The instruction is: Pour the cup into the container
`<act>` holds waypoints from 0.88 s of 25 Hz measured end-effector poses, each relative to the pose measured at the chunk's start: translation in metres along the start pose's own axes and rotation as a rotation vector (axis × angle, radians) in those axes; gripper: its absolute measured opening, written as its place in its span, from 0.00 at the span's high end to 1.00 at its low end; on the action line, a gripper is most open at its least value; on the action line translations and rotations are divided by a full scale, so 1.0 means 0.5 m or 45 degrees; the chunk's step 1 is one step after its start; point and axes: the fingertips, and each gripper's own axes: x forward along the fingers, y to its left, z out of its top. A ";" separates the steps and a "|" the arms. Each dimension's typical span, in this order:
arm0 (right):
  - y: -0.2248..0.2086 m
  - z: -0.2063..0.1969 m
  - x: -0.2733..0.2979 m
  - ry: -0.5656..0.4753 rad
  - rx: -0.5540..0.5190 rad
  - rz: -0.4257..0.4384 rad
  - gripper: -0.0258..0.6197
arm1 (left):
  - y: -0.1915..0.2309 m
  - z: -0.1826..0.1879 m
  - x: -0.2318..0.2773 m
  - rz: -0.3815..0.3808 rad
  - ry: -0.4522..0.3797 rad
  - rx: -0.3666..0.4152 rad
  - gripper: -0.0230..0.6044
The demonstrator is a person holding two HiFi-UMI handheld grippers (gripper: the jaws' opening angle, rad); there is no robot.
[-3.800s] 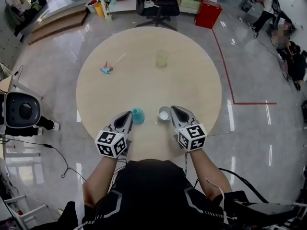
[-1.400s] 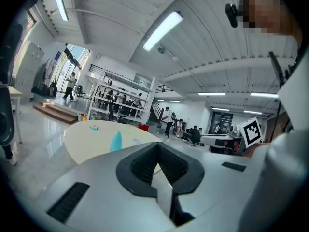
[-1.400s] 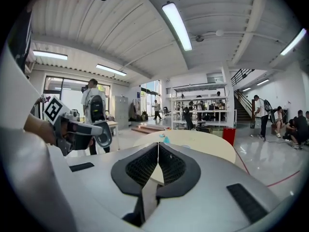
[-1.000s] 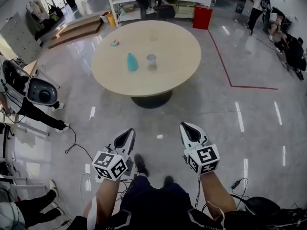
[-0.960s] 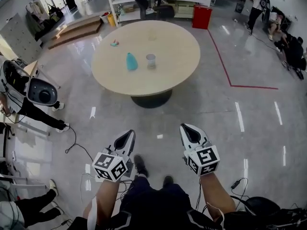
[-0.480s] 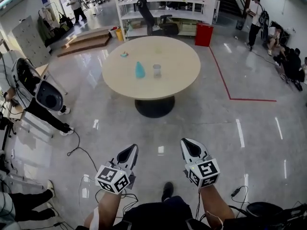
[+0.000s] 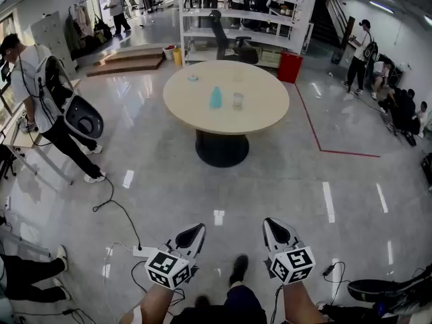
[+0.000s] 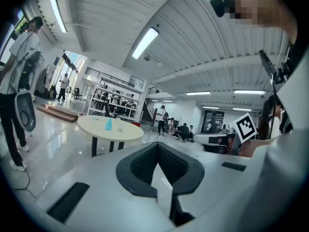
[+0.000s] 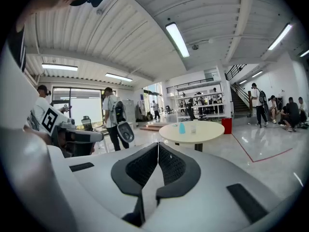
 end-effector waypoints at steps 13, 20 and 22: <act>0.103 0.015 -0.292 -0.079 -0.029 -0.036 0.95 | -0.172 -0.018 -0.166 -0.044 -0.040 0.000 0.96; 0.065 -0.016 -0.445 -0.099 0.001 0.028 0.95 | -0.317 -0.044 -0.200 0.017 -0.043 -0.032 0.96; 0.051 -0.023 -0.495 -0.092 0.007 0.045 0.95 | -0.365 -0.050 -0.207 0.019 -0.050 -0.050 0.96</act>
